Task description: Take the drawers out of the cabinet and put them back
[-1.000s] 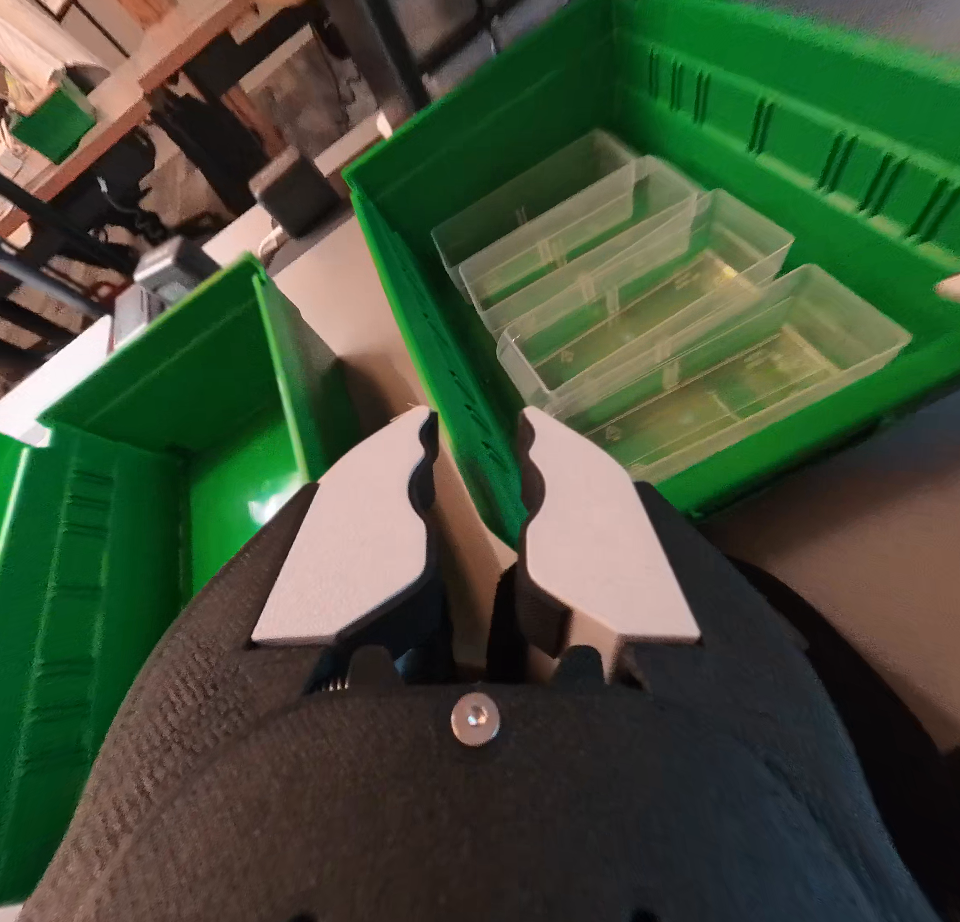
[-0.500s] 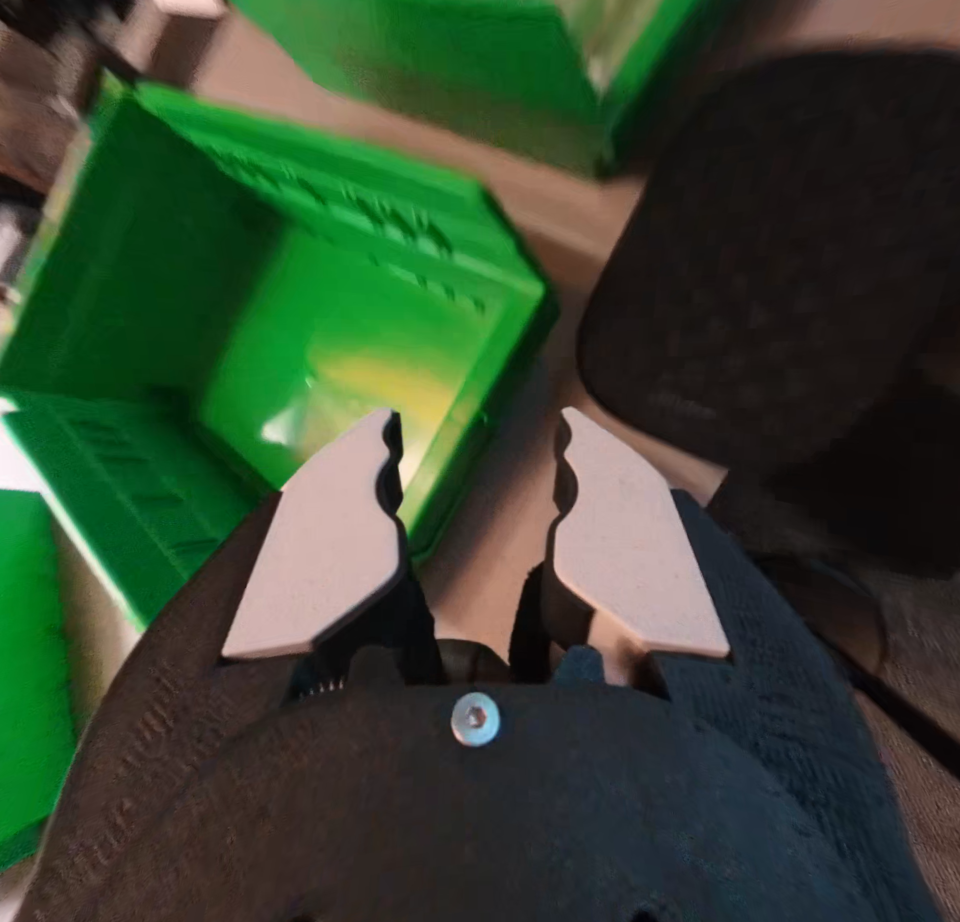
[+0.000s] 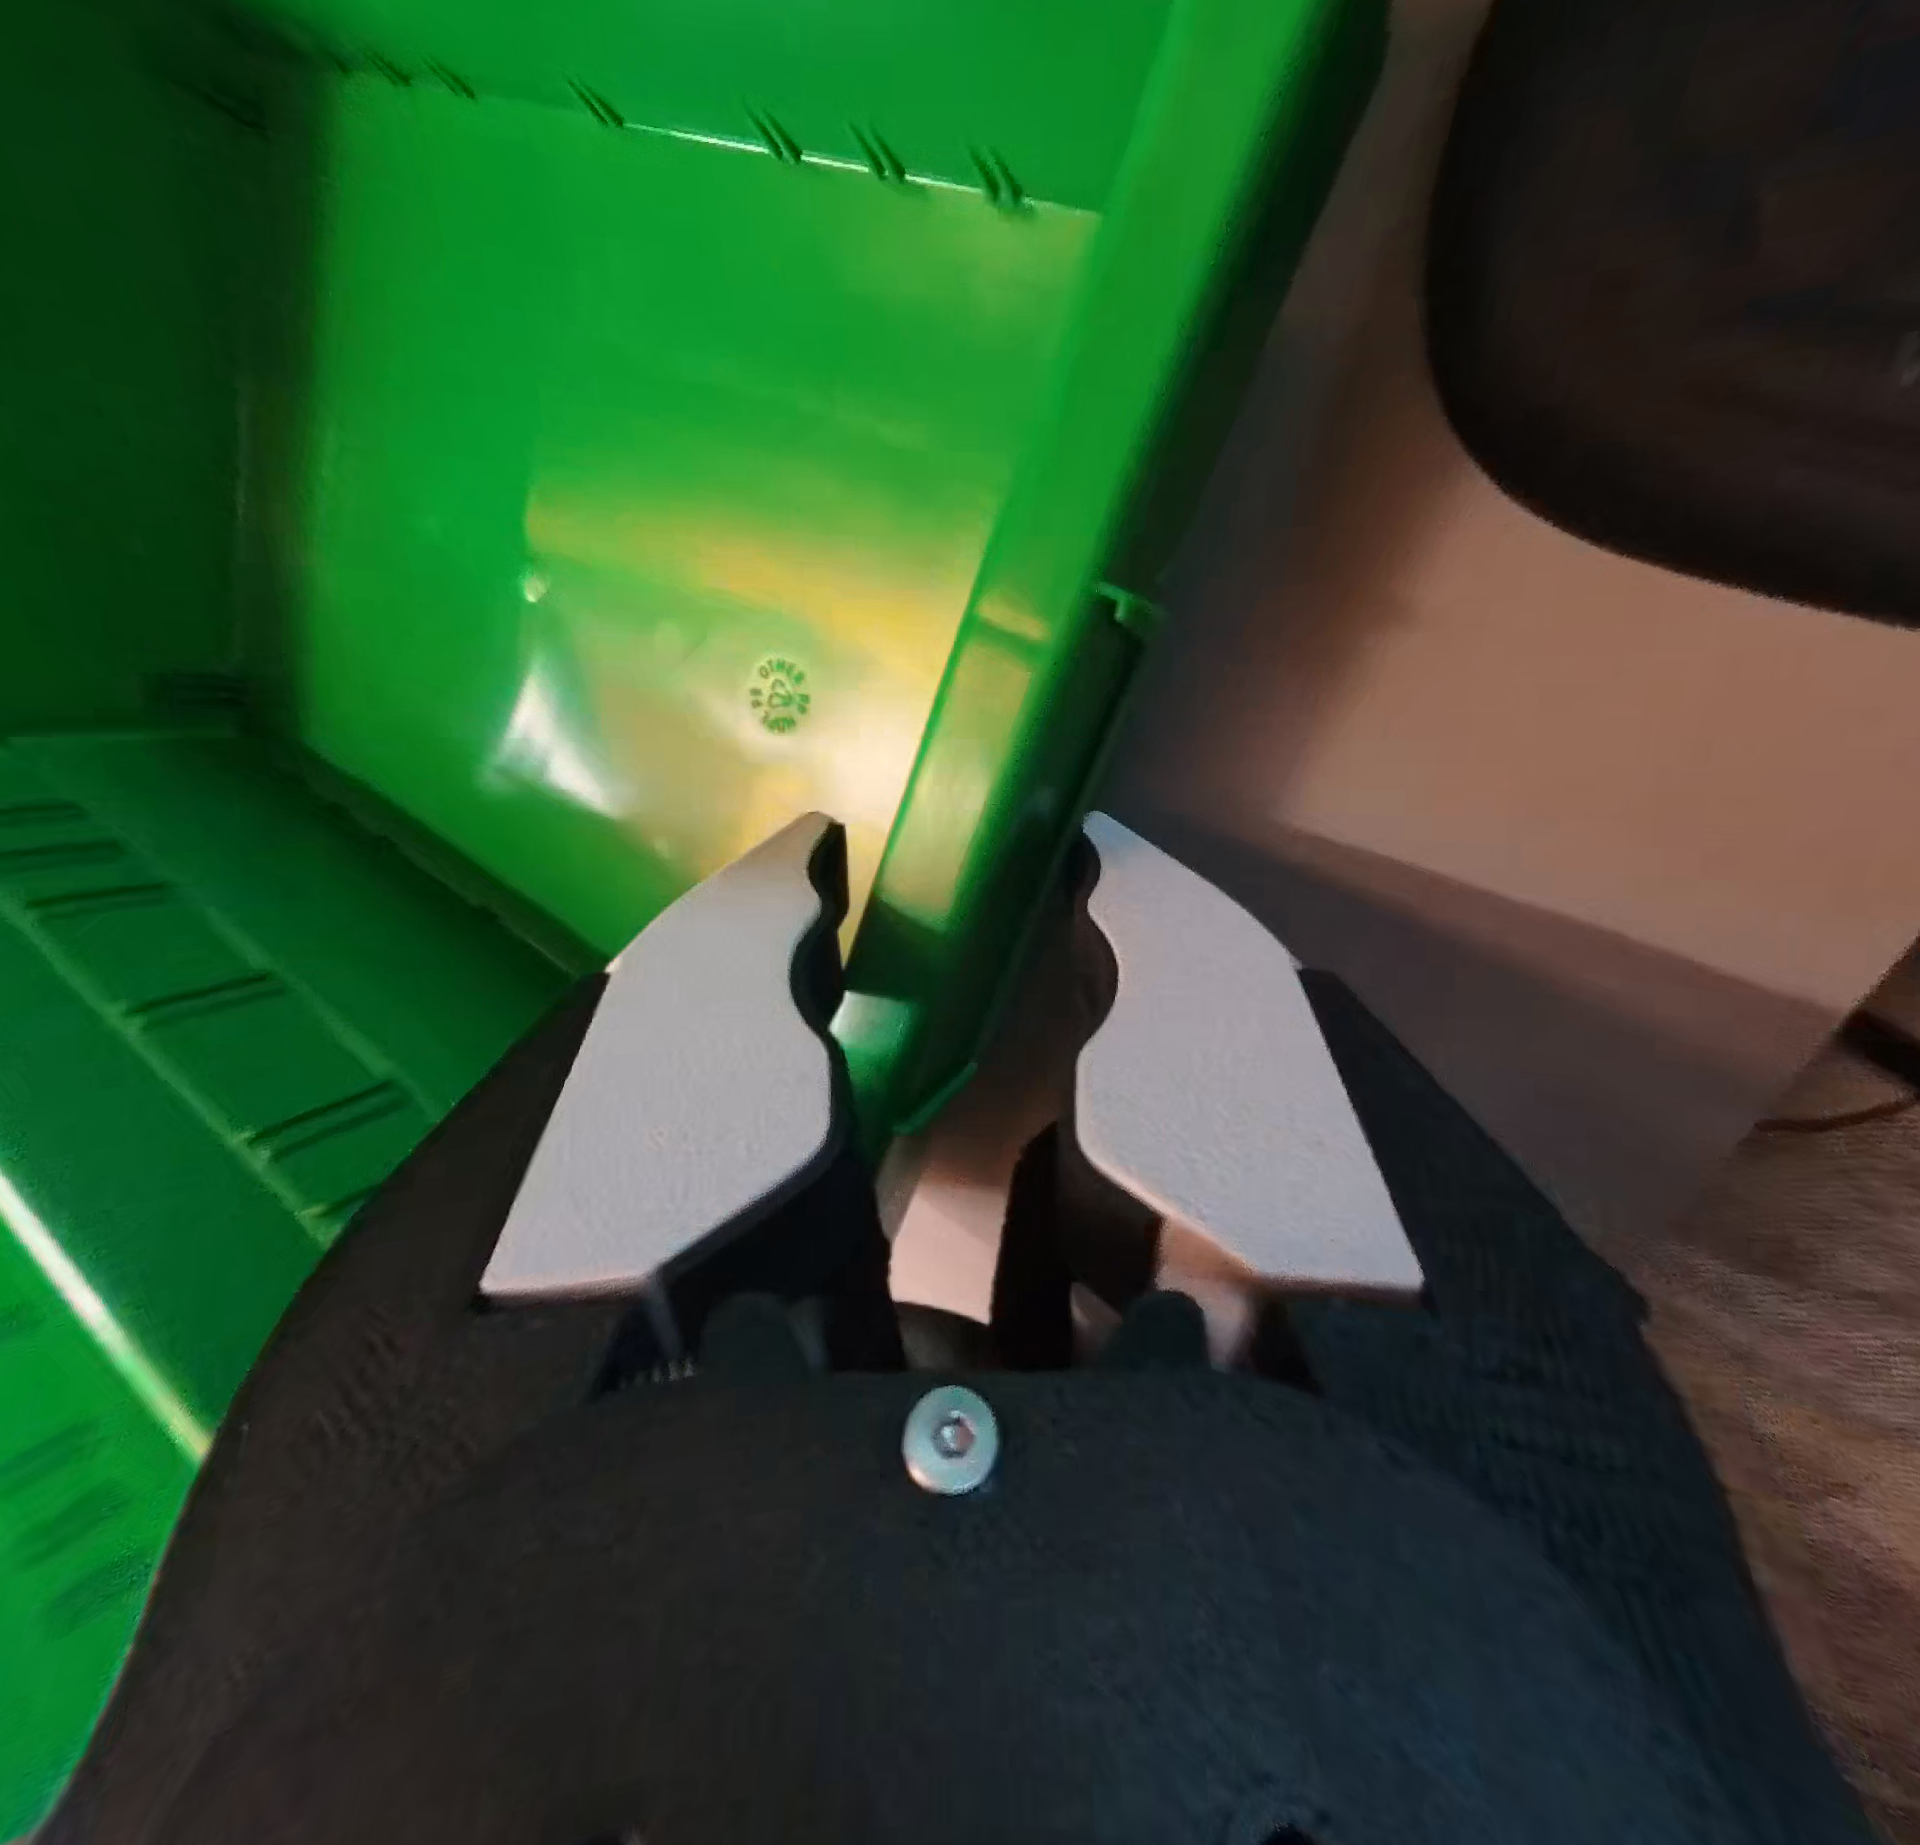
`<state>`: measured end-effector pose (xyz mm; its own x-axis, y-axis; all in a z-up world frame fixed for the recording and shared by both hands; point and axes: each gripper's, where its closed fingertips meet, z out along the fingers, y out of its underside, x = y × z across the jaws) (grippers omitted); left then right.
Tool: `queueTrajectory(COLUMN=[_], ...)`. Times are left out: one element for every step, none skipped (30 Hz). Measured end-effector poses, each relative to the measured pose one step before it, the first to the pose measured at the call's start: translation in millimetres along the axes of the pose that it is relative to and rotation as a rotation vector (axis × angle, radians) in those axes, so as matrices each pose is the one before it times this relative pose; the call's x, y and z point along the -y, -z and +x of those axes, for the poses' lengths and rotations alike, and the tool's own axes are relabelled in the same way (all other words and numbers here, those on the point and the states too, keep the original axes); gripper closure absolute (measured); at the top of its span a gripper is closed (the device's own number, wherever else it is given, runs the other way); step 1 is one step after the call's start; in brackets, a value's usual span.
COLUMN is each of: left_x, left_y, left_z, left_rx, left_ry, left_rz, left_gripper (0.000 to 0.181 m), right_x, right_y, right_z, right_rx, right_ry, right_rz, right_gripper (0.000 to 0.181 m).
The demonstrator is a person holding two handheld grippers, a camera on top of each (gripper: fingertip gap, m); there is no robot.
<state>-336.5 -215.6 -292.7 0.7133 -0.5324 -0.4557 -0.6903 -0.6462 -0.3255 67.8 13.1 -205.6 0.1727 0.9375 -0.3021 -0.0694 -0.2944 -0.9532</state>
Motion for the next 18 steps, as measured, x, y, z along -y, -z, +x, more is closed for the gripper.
queueTrajectory(left_x=[-0.16, -0.44, 0.41, 1.14, 2.49, 4.4, 4.86, 2.77, 1.36, 0.81, -0.45, -1.57, -1.74, -1.57, -1.23, -0.68, 0.22, 1.23], left_y=[0.01, 0.1, 0.52, 0.66, 0.81, 1.43, 2.0, 1.68, 1.39, 0.81, 0.42, 0.4, 0.74, 1.05, 1.56, 2.18, 2.86, 3.35], left_z=[-1.92, -2.55, -2.53, -2.24, -2.23, -3.09, -2.28, -0.55, -1.45, -2.17, -2.96, -4.29, -5.49, -6.32, -7.47, -8.44, -9.37, -10.18], left_rx=[0.044, 0.0544, 0.0566, 0.0507, 0.0439, 0.0415, 0.0268, 0.0079, 0.016, 0.0257, 0.0317, 0.0398, 0.0422, 0.0422, 0.042, 0.0425, 0.0436, 0.0445], left_ry=[-0.0553, -0.0648, -0.0635, -0.0482, -0.0262, -0.0078, 0.0045, 0.003, -0.0126, -0.0233, -0.0286, -0.0226, -0.013, -0.0015, 0.0056, 0.0066, 0.0023, -0.003], left_rz=[-0.0195, -0.027, -0.0282, -0.0258, -0.0151, 0.0029, 0.0088, -0.0073, -0.0182, -0.0226, -0.031, -0.0353, -0.0296, -0.02, -0.0138, -0.0097, -0.0083, -0.0099], left_gripper=[0.143, 0.145, 0.148, 0.149, 0.15, 0.15, 0.15, 0.15, 0.15, 0.149, 0.149, 0.149, 0.148, 0.148, 0.148, 0.148, 0.148, 0.148], right_x=[0.32, 0.34, 0.31, 0.45, 0.24, 0.15, 0.04, 0.13, 0.01, 0.08, 0.09, 0.01, 0.02, -0.09, 0.06, -0.03, -0.12, 0.12], right_y=[0.15, 0.2, 0.38, 0.21, 0.28, -0.04, 0.03, 0.03, -0.06, 0.06, -0.16, -0.01, -0.02, 0.0, -0.08, 0.08, -0.11, -0.03], right_z=[1.21, 0.95, 0.2, 0.25, 0.41, 0.36, 0.4, 0.34, 0.38, 0.42, 0.52, 0.36, 0.34, 0.07, -0.13, -0.05, -0.59, -1.54], right_rx=[-0.0031, -0.0011, 0.0014, -0.0001, -0.0014, -0.0011, -0.0016, -0.0018, -0.0021, -0.003, -0.0031, -0.0027, -0.0021, -0.0002, -0.0001, -0.0013, 0.0013, 0.0075], right_ry=[-0.0094, -0.0077, -0.0042, -0.0023, -0.0016, -0.0016, -0.0018, -0.0013, -0.0003, 0.0003, 0.0006, 0.0001, -0.0005, 0.0002, 0.0013, 0.0025, 0.0048, 0.0074], right_rz=[0.0029, 0.0024, 0.003, 0.0031, 0.0025, 0.0011, 0.0002, 0.0004, 0.0006, 0.0006, 0.0005, 0.0001, -0.0001, 0.0, 0.0003, 0.0, -0.0005, 0.0005], right_gripper=[0.138, 0.138, 0.138, 0.138, 0.139, 0.139, 0.139, 0.139, 0.139, 0.139, 0.139, 0.14, 0.14, 0.14, 0.14, 0.14, 0.14, 0.14])
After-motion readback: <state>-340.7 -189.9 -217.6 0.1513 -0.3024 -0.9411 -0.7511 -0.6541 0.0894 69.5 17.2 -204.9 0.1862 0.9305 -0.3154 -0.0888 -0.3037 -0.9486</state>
